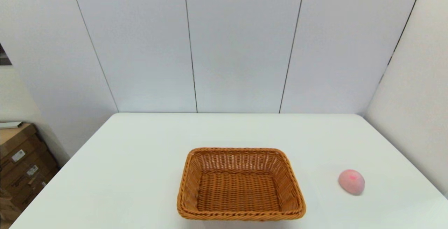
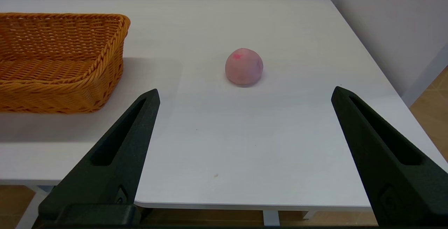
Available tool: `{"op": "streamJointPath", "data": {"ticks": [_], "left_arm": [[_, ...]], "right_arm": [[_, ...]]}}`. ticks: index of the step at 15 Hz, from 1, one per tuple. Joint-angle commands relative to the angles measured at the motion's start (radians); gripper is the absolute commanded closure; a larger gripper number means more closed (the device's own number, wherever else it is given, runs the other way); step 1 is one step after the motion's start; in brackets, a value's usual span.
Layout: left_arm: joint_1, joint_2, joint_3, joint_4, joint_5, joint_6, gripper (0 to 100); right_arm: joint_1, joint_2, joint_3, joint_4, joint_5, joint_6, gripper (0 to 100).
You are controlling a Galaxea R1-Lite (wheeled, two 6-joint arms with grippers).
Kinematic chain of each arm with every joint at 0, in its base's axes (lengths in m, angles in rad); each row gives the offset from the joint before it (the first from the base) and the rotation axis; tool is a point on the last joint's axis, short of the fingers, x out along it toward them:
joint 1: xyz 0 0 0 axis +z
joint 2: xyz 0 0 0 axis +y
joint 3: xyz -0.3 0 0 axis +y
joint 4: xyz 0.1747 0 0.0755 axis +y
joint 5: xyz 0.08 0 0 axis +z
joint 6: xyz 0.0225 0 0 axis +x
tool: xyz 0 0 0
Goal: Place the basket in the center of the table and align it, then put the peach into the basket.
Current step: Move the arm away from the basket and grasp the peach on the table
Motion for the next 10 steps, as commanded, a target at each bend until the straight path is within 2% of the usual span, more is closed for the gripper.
{"op": "streamJointPath", "data": {"ticks": [1,3,5,6,7,10], "left_arm": [[0.001,-0.074,0.054,-0.011,-0.010,-0.005,0],[0.001,-0.074,0.054,-0.011,-0.010,-0.006,0],[0.001,-0.074,0.054,-0.011,-0.009,-0.006,0],[0.001,-0.074,0.054,-0.011,-0.010,-0.002,0],[0.001,-0.074,0.054,-0.011,-0.010,0.003,0],[0.001,-0.074,0.054,-0.011,-0.010,0.001,0]], "right_arm": [[0.000,0.001,-0.003,0.009,-0.006,-0.003,0],[0.000,0.012,-0.023,0.025,-0.009,-0.004,0],[0.002,0.149,-0.268,0.207,-0.003,0.031,0],[0.002,0.244,-0.357,0.264,0.003,0.036,0],[-0.013,0.449,-0.480,0.301,-0.003,0.040,0],[-0.055,0.828,-0.638,0.341,0.001,0.045,0]]}}
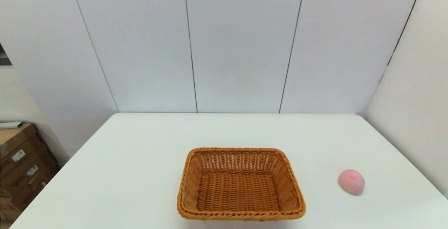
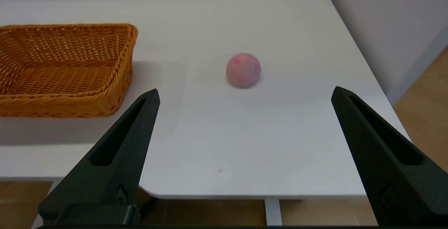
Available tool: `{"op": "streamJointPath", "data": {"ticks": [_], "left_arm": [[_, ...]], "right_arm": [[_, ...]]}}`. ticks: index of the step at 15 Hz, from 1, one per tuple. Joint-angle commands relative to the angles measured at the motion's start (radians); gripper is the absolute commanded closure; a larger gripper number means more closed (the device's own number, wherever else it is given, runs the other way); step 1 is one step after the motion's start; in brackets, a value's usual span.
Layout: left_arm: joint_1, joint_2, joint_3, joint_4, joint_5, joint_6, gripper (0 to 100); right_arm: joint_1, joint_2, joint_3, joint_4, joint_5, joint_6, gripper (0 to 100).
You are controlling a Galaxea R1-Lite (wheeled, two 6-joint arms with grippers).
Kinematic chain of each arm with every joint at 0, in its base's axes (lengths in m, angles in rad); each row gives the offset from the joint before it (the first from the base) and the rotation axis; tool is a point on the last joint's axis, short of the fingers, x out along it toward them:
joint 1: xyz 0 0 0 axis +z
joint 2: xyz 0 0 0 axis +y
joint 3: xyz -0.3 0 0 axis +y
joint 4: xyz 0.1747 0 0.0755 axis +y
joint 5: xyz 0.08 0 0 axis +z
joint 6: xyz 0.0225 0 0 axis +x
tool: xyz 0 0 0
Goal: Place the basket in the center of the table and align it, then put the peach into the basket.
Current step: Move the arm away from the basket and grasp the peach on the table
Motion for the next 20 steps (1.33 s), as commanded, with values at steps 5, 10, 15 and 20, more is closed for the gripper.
{"op": "streamJointPath", "data": {"ticks": [5,10,15,20], "left_arm": [[0.000,-0.001,0.000,0.001,0.000,-0.002,0],[0.000,-0.001,0.000,0.001,0.002,-0.007,0],[0.000,-0.001,0.000,0.001,0.003,-0.008,0],[0.000,-0.001,0.000,0.001,0.003,-0.007,0]], "right_arm": [[-0.029,1.076,-0.401,0.065,-0.002,0.136,0],[-0.018,1.350,-0.398,-0.102,-0.051,0.211,0],[-0.014,1.568,-0.411,-0.280,-0.053,0.216,0],[-0.012,1.728,-0.445,-0.360,-0.056,0.226,0]]}}
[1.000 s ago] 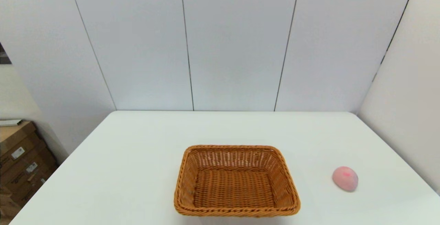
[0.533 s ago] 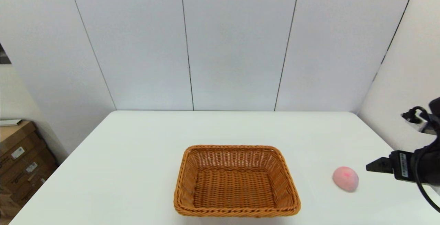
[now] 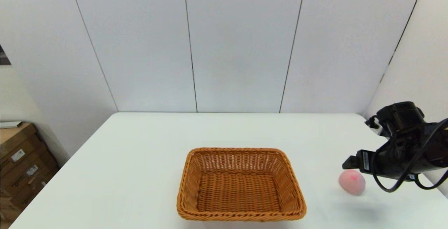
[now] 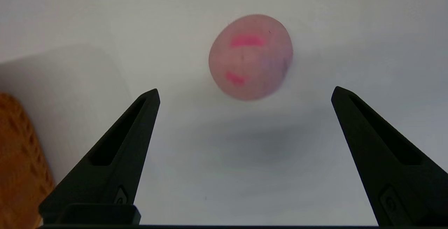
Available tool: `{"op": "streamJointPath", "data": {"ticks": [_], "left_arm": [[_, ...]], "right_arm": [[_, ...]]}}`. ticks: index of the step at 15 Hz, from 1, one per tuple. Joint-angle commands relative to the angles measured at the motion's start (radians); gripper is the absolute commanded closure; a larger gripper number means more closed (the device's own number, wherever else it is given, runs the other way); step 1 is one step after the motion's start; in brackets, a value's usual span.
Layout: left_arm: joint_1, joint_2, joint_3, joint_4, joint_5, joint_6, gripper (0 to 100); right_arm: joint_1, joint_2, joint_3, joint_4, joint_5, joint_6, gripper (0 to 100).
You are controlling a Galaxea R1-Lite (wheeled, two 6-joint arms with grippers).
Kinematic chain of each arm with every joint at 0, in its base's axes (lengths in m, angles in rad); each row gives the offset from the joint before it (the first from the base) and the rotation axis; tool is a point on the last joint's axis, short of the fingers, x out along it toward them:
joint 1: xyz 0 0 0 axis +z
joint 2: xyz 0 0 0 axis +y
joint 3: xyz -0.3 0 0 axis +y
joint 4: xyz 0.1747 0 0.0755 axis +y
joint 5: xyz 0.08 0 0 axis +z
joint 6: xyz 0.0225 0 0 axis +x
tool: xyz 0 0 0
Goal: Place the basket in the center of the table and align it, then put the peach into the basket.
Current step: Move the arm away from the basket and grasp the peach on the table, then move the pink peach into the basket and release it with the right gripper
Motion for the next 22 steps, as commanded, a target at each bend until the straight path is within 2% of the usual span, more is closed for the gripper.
{"op": "streamJointPath", "data": {"ticks": [1,2,3,10,13,16,18,22], "left_arm": [[0.000,0.000,0.000,0.001,0.000,0.000,0],[0.000,0.000,0.000,0.001,0.000,0.000,0],[0.000,0.000,0.000,0.001,0.000,0.000,0],[0.000,0.000,0.000,0.001,0.000,-0.002,0],[0.000,0.000,0.000,0.001,0.002,-0.003,0],[0.000,0.000,0.000,0.001,0.002,-0.011,0],[0.000,0.000,0.000,0.001,0.002,-0.011,0],[0.000,0.000,0.000,0.001,0.002,-0.011,0]], "right_arm": [[0.001,0.168,-0.022,-0.067,-0.023,0.015,0],[0.002,0.202,-0.025,-0.087,-0.044,0.015,0],[0.004,0.221,-0.025,-0.104,-0.052,0.015,100],[0.004,0.238,-0.047,-0.101,-0.049,0.035,100],[-0.002,0.176,-0.047,-0.094,-0.042,0.056,100],[0.007,0.037,-0.041,-0.075,0.060,0.075,100],[0.061,-0.072,-0.085,0.020,0.073,0.082,100],[0.263,-0.198,-0.209,0.172,0.085,0.125,100]]}}
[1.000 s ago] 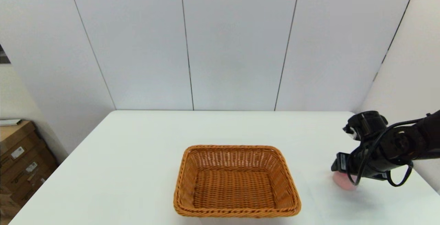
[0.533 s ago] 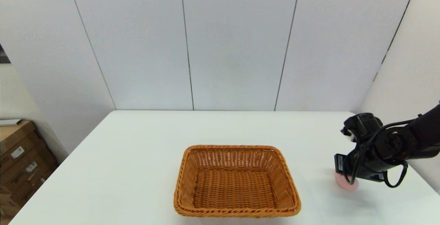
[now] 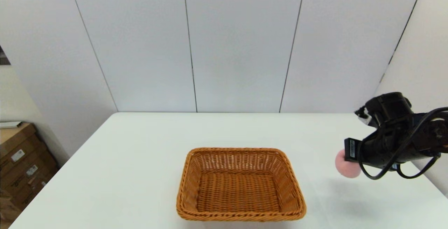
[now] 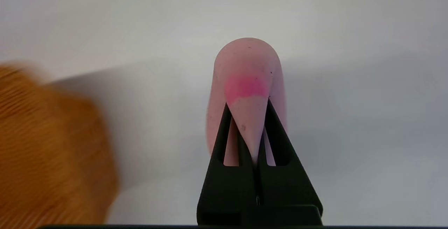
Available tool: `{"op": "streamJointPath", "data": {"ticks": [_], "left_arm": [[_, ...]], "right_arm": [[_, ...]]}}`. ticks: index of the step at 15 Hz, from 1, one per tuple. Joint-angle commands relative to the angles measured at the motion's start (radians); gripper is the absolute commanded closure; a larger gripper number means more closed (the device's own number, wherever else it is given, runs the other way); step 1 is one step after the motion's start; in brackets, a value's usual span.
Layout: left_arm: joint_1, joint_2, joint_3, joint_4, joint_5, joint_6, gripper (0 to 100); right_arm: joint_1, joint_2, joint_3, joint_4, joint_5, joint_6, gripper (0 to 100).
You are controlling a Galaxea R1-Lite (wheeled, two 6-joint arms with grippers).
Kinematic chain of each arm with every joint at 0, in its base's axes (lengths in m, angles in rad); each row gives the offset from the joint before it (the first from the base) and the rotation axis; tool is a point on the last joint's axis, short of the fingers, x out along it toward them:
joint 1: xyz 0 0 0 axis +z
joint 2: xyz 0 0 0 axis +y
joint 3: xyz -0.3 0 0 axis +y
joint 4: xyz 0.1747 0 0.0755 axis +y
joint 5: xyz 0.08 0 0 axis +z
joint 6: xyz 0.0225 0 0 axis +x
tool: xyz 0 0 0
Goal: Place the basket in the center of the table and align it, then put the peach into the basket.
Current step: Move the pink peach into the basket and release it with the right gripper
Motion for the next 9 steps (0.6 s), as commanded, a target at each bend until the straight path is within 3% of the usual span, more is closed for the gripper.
{"op": "streamJointPath", "data": {"ticks": [1,5,9], "left_arm": [[0.000,0.000,0.000,0.001,0.000,0.000,0],[0.000,0.000,0.000,0.001,0.006,0.000,0],[0.000,0.000,0.000,0.001,0.006,0.000,0]], "right_arm": [[0.201,-0.158,-0.156,0.163,0.009,0.047,100],[0.410,-0.075,-0.225,0.200,-0.001,0.088,100],[0.493,0.078,-0.272,0.190,-0.001,0.087,100]]}}
